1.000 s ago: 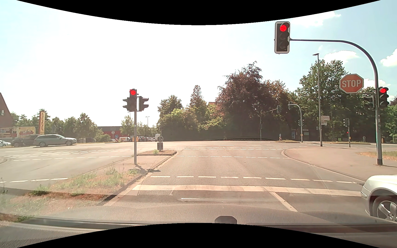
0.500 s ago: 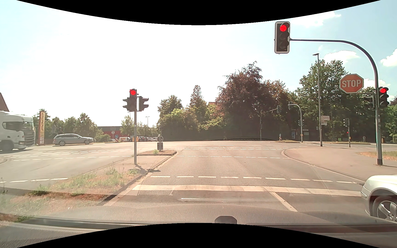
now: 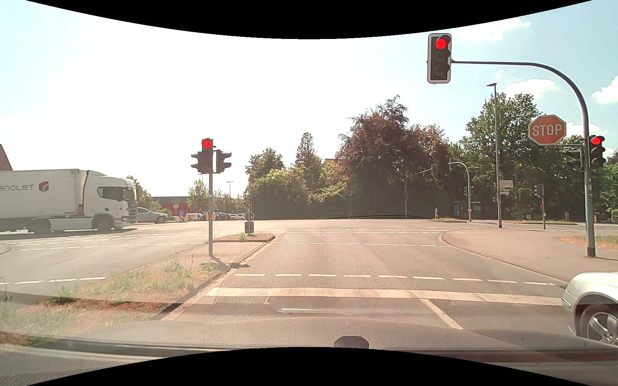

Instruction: Follow the waypoints while adhering to traffic rules and regulations

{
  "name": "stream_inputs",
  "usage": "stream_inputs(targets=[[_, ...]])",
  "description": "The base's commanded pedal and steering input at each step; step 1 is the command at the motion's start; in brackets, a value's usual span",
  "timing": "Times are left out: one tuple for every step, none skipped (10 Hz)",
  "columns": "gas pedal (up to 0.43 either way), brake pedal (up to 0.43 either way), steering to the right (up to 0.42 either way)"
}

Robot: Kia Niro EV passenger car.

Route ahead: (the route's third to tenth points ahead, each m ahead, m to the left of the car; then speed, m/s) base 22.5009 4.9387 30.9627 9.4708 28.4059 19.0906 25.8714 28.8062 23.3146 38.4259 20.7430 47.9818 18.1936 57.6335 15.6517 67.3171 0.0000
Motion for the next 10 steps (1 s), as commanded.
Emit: stream_inputs(targets=[[0.0, 0.274, 0.0], [0.0, 0.274, 0.0], [0.0, 0.274, 0.0], [0.0, 0.274, 0.0], [0.0, 0.274, 0.0], [0.0, 0.274, 0.0], [0.0, 0.274, 0.0], [0.0, 0.274, 0.0], [0.0, 0.274, 0.0], [0.0, 0.274, 0.0]])
